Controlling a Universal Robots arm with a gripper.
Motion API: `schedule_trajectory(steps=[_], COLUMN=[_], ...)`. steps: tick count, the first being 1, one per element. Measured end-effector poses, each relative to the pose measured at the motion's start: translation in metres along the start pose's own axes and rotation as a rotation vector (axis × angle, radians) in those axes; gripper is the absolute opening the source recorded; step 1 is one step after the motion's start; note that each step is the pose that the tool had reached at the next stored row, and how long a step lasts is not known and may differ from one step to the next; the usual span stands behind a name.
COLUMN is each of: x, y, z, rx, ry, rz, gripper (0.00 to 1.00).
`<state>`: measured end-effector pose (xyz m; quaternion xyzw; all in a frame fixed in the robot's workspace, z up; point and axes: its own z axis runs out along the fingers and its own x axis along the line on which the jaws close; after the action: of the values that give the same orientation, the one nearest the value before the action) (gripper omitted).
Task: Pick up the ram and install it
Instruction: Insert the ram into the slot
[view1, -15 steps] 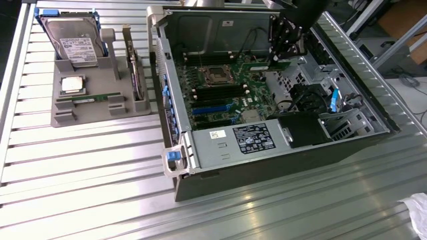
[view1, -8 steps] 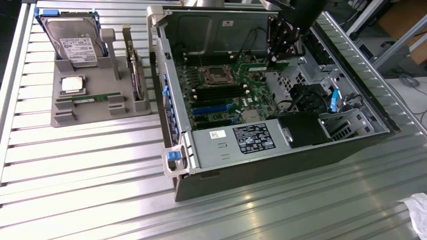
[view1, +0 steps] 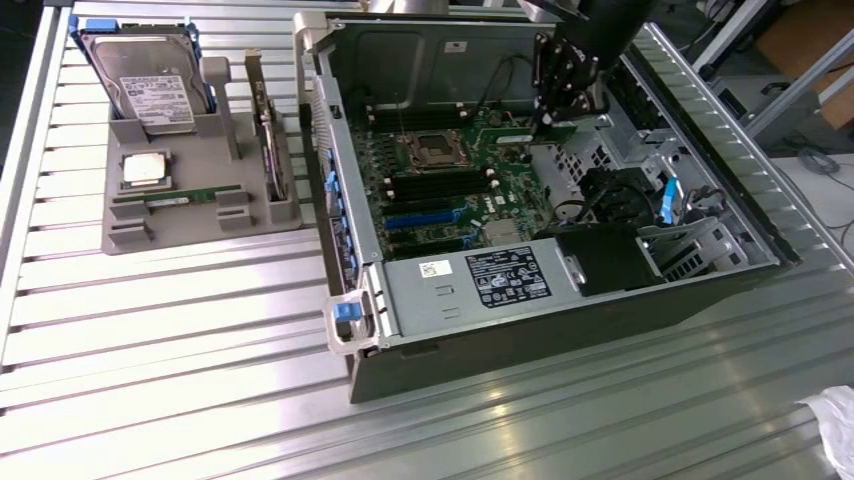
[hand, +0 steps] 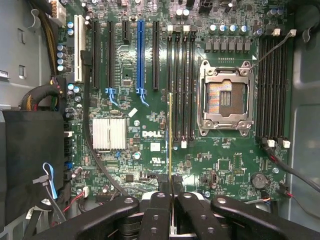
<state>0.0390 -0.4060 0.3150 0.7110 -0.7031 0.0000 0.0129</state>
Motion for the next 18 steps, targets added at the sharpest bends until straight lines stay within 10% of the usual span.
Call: schedule_trajectory(steps=[18], x=[-0.0001], y=[-0.0001], z=[0.0053], rx=[0.0000], ry=[0.0000], rz=[0.000], gripper=[0.12])
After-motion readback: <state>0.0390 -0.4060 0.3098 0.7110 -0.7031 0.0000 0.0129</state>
